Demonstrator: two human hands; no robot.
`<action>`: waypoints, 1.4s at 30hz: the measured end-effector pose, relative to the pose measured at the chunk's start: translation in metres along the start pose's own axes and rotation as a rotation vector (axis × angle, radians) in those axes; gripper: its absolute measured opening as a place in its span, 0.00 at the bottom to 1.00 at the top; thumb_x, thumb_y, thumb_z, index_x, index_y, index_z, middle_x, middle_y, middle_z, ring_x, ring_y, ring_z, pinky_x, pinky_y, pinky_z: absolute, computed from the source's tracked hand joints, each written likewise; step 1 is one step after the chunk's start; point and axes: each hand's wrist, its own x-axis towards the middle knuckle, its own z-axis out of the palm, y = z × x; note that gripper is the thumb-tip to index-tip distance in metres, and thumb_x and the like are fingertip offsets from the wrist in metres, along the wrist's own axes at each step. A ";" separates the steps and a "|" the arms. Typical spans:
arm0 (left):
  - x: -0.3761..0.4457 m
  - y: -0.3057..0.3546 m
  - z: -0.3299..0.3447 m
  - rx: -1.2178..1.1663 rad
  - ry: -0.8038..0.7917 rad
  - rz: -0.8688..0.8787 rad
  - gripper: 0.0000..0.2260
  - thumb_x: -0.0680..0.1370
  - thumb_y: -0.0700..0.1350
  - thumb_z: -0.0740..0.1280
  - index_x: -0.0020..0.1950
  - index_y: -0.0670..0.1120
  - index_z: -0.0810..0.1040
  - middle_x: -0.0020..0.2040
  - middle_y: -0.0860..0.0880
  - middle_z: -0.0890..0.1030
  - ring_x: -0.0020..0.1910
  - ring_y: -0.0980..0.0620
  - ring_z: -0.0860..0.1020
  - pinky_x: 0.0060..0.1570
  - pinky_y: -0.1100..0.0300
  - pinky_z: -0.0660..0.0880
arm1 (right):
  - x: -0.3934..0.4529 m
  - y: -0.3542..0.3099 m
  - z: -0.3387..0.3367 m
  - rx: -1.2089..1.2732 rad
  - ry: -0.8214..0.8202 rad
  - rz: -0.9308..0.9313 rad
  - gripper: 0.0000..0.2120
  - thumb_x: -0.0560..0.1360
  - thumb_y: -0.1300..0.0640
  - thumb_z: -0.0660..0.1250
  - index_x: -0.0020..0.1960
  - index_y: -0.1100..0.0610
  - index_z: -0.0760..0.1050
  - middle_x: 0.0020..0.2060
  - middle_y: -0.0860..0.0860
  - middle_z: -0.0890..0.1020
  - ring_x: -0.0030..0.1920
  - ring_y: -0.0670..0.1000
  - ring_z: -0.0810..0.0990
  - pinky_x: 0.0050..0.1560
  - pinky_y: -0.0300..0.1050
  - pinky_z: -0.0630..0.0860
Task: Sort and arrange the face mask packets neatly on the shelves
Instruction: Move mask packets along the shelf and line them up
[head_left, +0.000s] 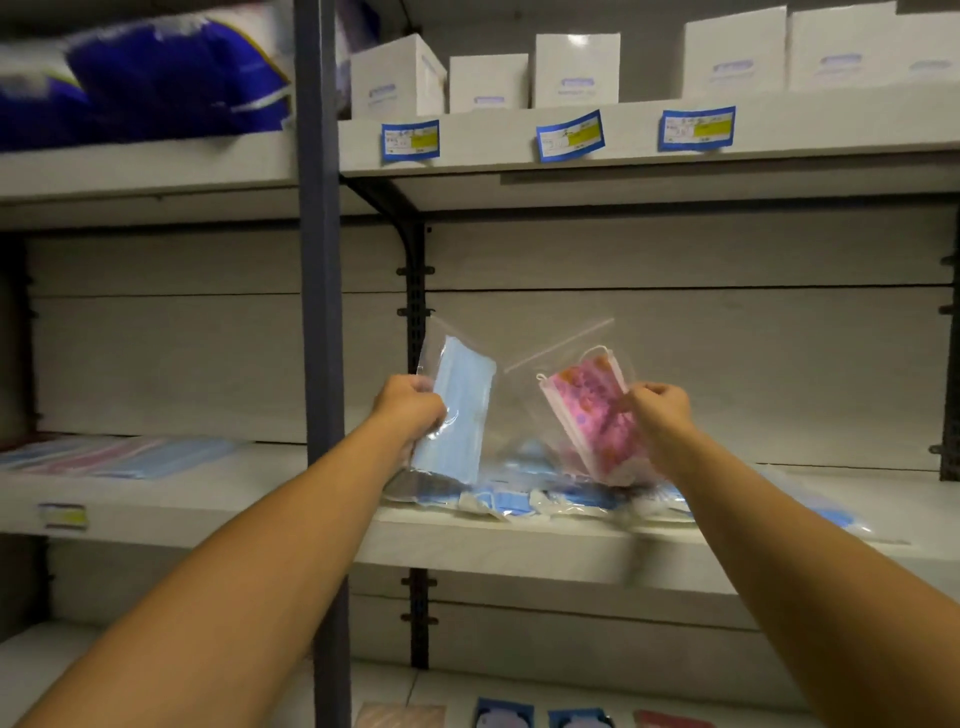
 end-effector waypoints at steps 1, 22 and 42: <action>-0.006 0.001 -0.006 -0.041 0.011 -0.005 0.12 0.68 0.30 0.65 0.41 0.47 0.80 0.44 0.46 0.82 0.42 0.45 0.80 0.40 0.56 0.76 | -0.005 -0.002 0.003 0.028 -0.025 0.003 0.07 0.71 0.71 0.66 0.42 0.61 0.78 0.37 0.57 0.76 0.32 0.54 0.73 0.30 0.42 0.70; -0.080 -0.009 -0.155 -0.084 0.200 0.116 0.07 0.77 0.39 0.73 0.44 0.49 0.77 0.48 0.50 0.81 0.51 0.46 0.82 0.54 0.47 0.82 | -0.117 -0.045 0.135 0.086 -0.472 -0.041 0.09 0.71 0.69 0.74 0.49 0.62 0.79 0.48 0.58 0.83 0.53 0.61 0.83 0.54 0.66 0.80; -0.073 -0.070 -0.386 -0.006 0.367 0.069 0.09 0.78 0.40 0.72 0.57 0.41 0.78 0.52 0.47 0.81 0.52 0.47 0.81 0.55 0.48 0.80 | -0.245 -0.085 0.311 0.107 -0.512 -0.161 0.11 0.73 0.61 0.76 0.53 0.60 0.79 0.49 0.53 0.82 0.49 0.52 0.81 0.44 0.48 0.79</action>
